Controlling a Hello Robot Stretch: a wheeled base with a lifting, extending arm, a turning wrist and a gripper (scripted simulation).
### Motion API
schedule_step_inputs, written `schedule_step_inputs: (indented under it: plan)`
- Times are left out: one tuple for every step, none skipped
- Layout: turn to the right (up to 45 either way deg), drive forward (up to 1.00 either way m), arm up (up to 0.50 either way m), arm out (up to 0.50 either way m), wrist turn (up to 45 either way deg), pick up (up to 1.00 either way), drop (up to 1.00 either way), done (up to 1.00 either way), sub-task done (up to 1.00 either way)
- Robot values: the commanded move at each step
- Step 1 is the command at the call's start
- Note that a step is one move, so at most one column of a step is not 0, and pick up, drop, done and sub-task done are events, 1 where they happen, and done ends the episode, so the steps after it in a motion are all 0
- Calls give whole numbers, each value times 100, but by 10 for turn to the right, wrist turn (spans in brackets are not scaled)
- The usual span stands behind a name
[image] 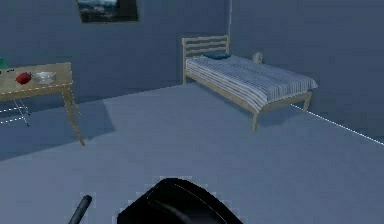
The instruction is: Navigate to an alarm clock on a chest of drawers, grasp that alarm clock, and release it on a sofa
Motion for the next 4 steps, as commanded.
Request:
schedule_step_inputs:
  plan:
    - [-450, 0, 0, 0, 0, 0, 0, 0, 0]
    - [-450, 0, 0, 0, 0, 0, 0, 0, 0]
    - [-270, 0, 0, 0, 0, 0, 0, 0, 0]
    - [0, 75, 0, 0, 0, 0, 0, 0, 0]
